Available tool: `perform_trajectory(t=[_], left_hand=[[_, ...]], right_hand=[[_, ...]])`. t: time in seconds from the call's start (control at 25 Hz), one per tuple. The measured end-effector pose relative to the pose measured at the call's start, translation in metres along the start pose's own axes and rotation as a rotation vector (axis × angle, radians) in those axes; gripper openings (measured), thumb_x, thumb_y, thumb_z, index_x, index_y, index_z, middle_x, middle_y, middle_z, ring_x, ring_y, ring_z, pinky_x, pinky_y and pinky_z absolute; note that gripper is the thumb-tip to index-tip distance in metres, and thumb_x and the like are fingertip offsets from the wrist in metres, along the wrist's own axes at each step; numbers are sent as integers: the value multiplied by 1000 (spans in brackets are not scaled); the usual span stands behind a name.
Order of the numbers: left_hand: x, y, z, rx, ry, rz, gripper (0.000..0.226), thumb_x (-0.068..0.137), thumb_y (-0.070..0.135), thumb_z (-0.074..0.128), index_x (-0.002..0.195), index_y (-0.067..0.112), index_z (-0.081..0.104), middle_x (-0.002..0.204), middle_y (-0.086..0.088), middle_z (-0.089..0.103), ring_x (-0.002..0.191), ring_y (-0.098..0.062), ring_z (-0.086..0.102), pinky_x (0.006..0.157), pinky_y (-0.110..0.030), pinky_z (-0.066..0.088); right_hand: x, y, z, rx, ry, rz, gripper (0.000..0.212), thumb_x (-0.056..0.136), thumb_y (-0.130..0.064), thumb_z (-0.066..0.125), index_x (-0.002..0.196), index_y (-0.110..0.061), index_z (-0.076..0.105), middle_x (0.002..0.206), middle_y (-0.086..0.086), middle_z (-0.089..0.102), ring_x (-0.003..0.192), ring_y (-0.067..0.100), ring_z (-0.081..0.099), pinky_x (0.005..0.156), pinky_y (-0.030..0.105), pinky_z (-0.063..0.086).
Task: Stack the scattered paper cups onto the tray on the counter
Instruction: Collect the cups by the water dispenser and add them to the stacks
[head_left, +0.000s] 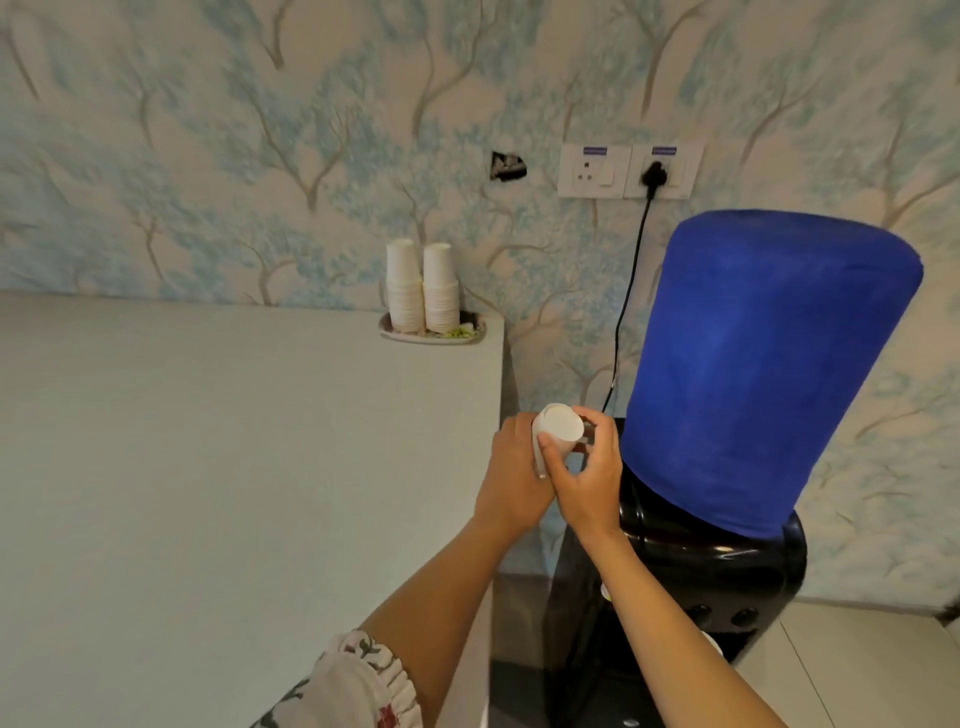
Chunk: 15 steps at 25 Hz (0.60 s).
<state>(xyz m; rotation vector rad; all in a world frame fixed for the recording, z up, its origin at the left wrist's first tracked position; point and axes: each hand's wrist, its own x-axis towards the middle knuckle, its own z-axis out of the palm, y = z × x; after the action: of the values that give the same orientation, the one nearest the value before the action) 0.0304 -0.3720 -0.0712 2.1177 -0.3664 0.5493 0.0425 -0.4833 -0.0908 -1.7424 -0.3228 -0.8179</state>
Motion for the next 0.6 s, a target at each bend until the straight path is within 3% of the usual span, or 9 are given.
perform_trajectory(t=[0.16, 0.32, 0.48, 0.6], left_hand=[[32, -20, -47, -39, 0, 66, 46, 88, 30, 68, 128, 18, 49, 120, -1, 55, 108, -14, 52, 93, -37, 49], [63, -55, -93, -45, 9, 82, 48, 89, 42, 65, 129, 24, 47, 122, 5, 55, 108, -10, 52, 92, -33, 51], [93, -96, -138, -123, 55, 34, 57, 83, 43, 73, 131, 32, 42, 125, 10, 54, 108, -2, 53, 89, -18, 49], [121, -128, -166, -95, 111, -37, 64, 81, 35, 77, 133, 23, 42, 128, 5, 54, 112, -10, 53, 87, -20, 45]], right_hand=[[23, -29, 42, 20, 32, -36, 46, 87, -49, 67, 125, -30, 47, 121, -20, 54, 111, 3, 57, 84, 10, 47], [40, -46, 94, 50, 3, 2, 42, 92, -48, 63, 127, -34, 47, 124, -20, 55, 114, 6, 57, 88, 15, 50], [52, -54, 158, 103, 38, 128, 35, 93, -55, 56, 124, -48, 44, 118, -27, 56, 111, 1, 58, 81, 12, 51], [60, -43, 201, 13, -35, 293, 29, 94, -55, 53, 120, -46, 44, 117, -22, 55, 111, 4, 56, 81, 12, 46]])
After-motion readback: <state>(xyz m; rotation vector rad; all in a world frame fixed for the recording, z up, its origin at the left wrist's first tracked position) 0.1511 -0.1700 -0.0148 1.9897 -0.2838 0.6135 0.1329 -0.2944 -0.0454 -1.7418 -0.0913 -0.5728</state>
